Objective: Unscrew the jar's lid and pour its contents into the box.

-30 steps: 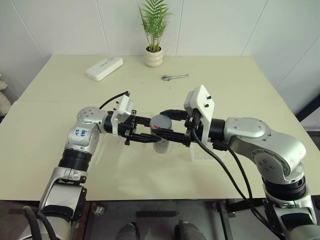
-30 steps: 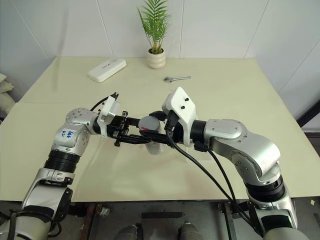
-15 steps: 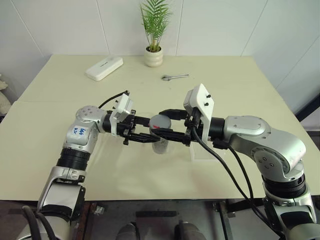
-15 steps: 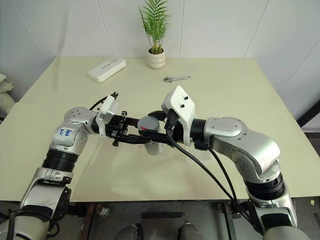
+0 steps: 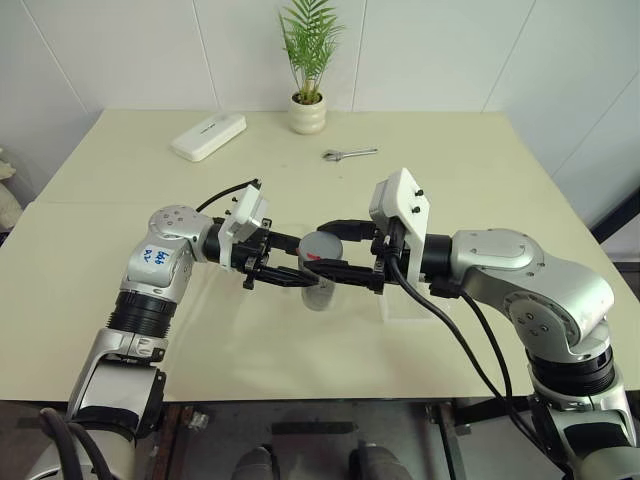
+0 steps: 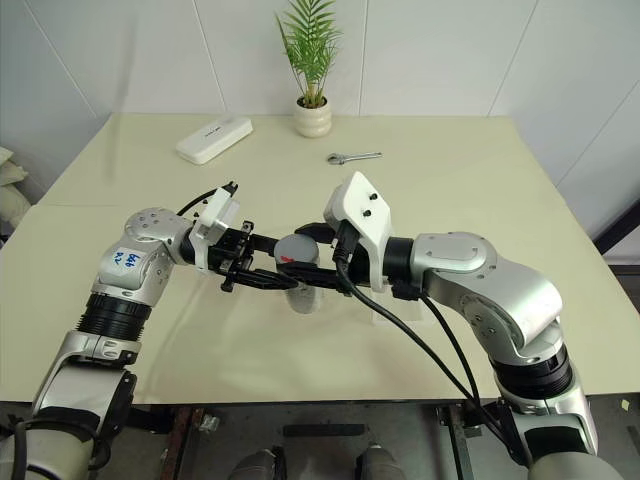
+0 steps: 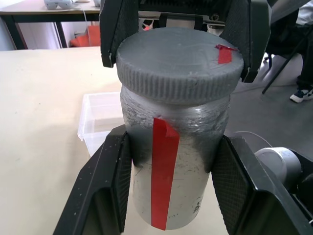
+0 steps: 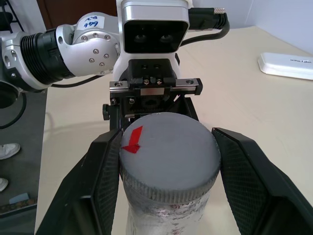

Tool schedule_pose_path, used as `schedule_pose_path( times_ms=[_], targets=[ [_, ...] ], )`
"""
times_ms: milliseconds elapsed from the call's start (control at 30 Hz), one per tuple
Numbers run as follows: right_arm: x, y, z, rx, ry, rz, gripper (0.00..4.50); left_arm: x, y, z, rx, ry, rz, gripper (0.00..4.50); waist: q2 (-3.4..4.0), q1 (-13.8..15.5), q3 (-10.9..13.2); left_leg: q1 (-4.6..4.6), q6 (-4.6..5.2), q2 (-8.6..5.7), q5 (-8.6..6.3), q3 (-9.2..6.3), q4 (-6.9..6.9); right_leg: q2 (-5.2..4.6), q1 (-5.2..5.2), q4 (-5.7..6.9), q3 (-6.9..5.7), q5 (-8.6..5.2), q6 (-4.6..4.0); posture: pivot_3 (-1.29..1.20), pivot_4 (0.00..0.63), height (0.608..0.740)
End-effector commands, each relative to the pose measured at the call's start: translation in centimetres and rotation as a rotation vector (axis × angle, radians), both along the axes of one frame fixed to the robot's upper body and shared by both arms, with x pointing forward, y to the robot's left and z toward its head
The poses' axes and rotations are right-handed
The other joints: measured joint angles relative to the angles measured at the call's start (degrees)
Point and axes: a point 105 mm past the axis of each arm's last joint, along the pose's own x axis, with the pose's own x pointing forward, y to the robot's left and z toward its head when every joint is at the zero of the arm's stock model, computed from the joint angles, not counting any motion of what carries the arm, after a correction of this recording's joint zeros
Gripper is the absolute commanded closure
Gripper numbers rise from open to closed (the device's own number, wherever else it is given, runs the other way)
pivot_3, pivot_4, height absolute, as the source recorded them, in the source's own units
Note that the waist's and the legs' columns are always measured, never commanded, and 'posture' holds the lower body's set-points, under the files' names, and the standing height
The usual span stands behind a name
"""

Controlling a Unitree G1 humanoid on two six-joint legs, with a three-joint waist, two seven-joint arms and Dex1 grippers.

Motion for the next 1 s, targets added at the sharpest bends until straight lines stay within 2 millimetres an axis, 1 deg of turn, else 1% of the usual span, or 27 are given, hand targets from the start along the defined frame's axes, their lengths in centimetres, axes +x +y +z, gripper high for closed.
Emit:
schedule_pose_path(
  times_ms=[33, 400, 800, 1000],
  targets=[
    [0.9, -1.8, 4.2, 0.055, -0.196, -0.103, 1.96, -0.9, 0.5, -1.4, 0.071, 0.055, -0.045, 2.54, 0.0, -0.03, 0.0, 0.0, 0.0, 0.0, 0.0, 0.0, 0.01, 0.0, 0.0, 0.0, 0.0, 0.0, 0.0, 0.0, 0.15, 0.74],
    [1.8, -2.6, 5.6, 0.05, -0.243, -0.13, 1.96, -1.2, 0.5, -2.2, 0.081, 0.077, -0.05, 2.54, 0.0, -0.07, 0.0, 0.01, 0.0, 0.0, 0.0, 0.01, 0.01, 0.0, 0.0, 0.01, 0.0, 0.0, 0.0, 0.0, 0.15, 0.74],
    [2.6, -3.2, 6.8, 0.055, -0.275, -0.151, 1.96, -1.3, 0.5, -2.7, 0.087, 0.096, -0.045, 2.54, 0.0, -0.03, 0.0, 0.01, 0.0, 0.01, 0.0, 0.0, 0.02, 0.0, 0.0, 0.02, 0.0, 0.0, 0.0, 0.0, 0.15, 0.74],
    [3.1, -3.6, 7.8, 0.06, -0.299, -0.167, 1.96, -1.4, 0.4, -3.1, 0.091, 0.104, -0.046, 2.54, 0.0, -0.02, 0.0, 0.01, 0.0, 0.01, 0.0, 0.0, 0.03, 0.0, -0.01, 0.03, 0.0, 0.0, 0.0, 0.0, 0.15, 0.74]
  ],
)
